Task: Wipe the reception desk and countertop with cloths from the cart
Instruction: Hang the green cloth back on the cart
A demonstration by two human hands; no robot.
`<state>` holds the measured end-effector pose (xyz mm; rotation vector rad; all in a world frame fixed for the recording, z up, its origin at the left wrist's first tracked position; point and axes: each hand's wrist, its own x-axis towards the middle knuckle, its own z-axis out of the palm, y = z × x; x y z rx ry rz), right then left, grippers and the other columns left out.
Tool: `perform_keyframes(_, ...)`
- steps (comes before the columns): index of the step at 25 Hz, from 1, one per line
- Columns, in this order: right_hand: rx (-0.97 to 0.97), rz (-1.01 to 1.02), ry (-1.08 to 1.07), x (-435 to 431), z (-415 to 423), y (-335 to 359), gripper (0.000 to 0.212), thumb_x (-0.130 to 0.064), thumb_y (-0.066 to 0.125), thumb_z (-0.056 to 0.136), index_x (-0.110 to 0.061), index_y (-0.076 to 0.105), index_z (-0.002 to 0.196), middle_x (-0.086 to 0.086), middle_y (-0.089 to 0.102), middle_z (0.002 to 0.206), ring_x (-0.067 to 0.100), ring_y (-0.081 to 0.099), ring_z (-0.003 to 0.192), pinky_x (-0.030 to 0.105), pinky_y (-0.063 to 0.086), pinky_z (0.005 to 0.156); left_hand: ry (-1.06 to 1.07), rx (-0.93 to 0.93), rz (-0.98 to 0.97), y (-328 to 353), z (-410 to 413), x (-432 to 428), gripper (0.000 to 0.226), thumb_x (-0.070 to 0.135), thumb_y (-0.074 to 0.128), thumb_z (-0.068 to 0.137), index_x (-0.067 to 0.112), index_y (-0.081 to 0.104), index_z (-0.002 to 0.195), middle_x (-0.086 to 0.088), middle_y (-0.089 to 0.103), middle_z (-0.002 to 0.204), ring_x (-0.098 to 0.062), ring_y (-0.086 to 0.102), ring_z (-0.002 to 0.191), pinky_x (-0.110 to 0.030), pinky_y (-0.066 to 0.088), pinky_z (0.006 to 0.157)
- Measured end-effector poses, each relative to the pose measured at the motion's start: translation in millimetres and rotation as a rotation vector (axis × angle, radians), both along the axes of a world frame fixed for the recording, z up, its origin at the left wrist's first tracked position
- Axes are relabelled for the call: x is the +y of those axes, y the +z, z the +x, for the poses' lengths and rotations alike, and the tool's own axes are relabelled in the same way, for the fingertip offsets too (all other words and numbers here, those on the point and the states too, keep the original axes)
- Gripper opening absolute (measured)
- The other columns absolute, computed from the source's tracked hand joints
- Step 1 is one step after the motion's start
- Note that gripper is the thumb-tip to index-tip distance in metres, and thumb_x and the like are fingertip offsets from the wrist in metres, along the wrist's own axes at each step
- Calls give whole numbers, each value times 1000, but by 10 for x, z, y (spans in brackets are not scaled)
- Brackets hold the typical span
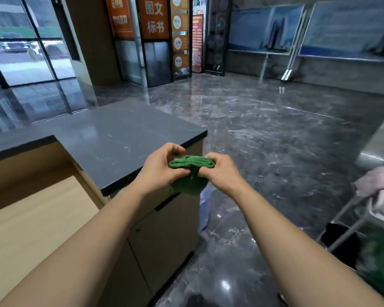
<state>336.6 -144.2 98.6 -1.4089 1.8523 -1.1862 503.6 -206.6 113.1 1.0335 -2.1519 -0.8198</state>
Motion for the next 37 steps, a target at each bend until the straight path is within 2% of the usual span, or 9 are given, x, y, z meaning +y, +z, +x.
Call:
perform_keyframes(2, -23, 43, -83, 199, -375, -48, 7, -5, 68, 74, -1, 64, 78, 9, 57, 69, 19, 51, 66, 30, 40, 62, -126, -174, -101, -12, -402, -7, 42, 25, 83, 72, 23, 67, 110, 7, 70, 102, -8, 64, 92, -28, 52, 84)
perform_keyframes(5, -57, 95, -258, 524, -960, -173, 10, -11, 70, 68, -13, 61, 64, 3, 54, 61, 18, 50, 63, 31, 39, 62, -237, -385, -154, -27, -1084, 118, 24, 41, 80, 72, 32, 69, 91, 11, 70, 87, -11, 65, 85, -35, 54, 74)
perform_keyframes(11, -111, 160, -592, 1339, -1971, -325, 11, -23, 69, 52, -20, 59, 50, -4, 51, 51, 18, 50, 59, 32, 39, 60, -597, -285, 26, -287, -2415, 582, 23, 41, 69, 68, 37, 55, 85, 7, 70, 77, -19, 68, 76, -48, 55, 75)
perform_keyframes(16, -88, 201, -810, 2098, -2632, -457, 14, -17, 73, 61, -19, 61, 54, -1, 61, 60, 22, 59, 66, 38, 51, 67, -817, -298, -26, -456, -3417, 1101, 17, 32, 72, 76, 35, 58, 83, 10, 67, 81, -13, 65, 78, -44, 55, 76)
perform_keyframes(20, -119, 212, -959, 2583, -3093, -571, 22, -9, 73, 70, -19, 61, 55, -8, 58, 54, 19, 57, 63, 32, 46, 64, -867, -312, -137, -574, -4100, 1484, 19, 33, 71, 80, 27, 61, 94, 9, 67, 93, -14, 63, 86, -40, 53, 78)
perform_keyframes(22, -100, 247, -1002, 2752, -3329, -628, 15, -9, 73, 73, -14, 63, 62, -1, 61, 60, 20, 59, 64, 34, 48, 64, -905, -343, -195, -627, -4412, 1631, 21, 34, 71, 80, 23, 55, 89, 6, 67, 96, -19, 62, 89, -38, 52, 77)
perform_keyframes(29, -94, 332, -1081, 2912, -4127, -800, 7, -17, 73, 74, -17, 67, 71, 5, 72, 80, 25, 68, 82, 45, 56, 82, -892, -313, -310, -849, -5292, 1802, 24, 40, 68, 83, 32, 63, 105, 8, 69, 102, -15, 61, 97, -35, 40, 92)
perform_keyframes(32, -83, 362, -1103, 2870, -4407, -908, 10, -19, 74, 73, -17, 65, 68, 3, 72, 79, 26, 68, 81, 46, 56, 81, -865, -303, -346, -989, -5583, 1790, 25, 42, 67, 83, 33, 62, 106, 10, 69, 100, -14, 58, 98, -35, 28, 92)
perform_keyframes(37, -88, 387, -1131, 2805, -4684, -1169, 11, -21, 73, 74, -20, 64, 70, 1, 71, 82, 26, 67, 83, 45, 56, 82, -814, -345, -469, -1224, -5930, 1798, 26, 44, 64, 84, 32, 63, 107, 8, 70, 99, -17, 58, 101, -36, 23, 89)
